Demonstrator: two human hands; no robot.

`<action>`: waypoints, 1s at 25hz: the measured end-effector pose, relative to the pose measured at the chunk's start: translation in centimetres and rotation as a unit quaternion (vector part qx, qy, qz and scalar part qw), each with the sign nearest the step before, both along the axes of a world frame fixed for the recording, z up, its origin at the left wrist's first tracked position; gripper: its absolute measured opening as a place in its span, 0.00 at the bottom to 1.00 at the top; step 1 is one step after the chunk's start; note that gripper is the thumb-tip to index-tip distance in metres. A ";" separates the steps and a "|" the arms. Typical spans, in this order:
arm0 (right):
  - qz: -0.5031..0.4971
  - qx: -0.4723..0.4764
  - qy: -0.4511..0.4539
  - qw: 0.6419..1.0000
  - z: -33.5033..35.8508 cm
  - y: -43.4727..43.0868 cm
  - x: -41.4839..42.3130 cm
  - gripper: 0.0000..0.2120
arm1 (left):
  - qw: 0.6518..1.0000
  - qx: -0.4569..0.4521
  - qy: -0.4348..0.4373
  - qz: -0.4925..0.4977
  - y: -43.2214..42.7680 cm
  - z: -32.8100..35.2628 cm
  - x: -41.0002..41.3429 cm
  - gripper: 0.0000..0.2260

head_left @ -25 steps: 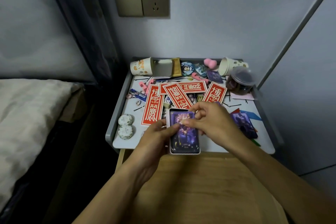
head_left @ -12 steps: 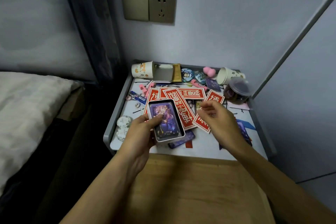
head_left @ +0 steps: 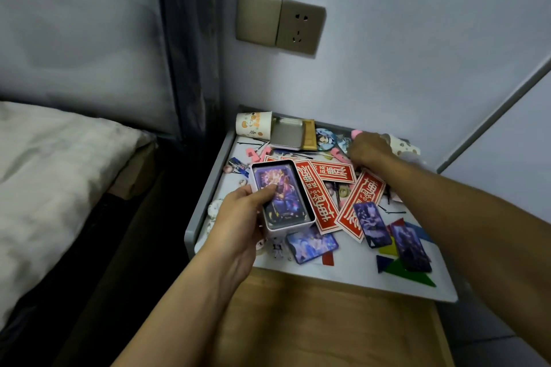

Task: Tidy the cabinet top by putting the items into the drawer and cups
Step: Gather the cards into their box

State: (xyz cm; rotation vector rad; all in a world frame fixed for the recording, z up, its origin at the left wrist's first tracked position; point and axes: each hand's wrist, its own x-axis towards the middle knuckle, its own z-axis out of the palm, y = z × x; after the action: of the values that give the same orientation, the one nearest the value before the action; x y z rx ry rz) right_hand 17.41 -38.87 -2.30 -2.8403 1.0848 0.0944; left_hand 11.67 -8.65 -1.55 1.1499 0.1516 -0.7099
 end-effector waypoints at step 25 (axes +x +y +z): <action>0.131 -0.039 -0.114 0.984 -4.9 6.9 -18.7 0.19 | 0.998 0.063 -0.024 -0.018 -0.2 -1.1 -2.5 0.10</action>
State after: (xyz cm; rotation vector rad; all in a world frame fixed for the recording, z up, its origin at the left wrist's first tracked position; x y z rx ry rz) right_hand -1.34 -31.98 -7.19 -2.9542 0.6816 -0.2529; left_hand 9.21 -8.86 -2.63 1.2925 0.1370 -0.7119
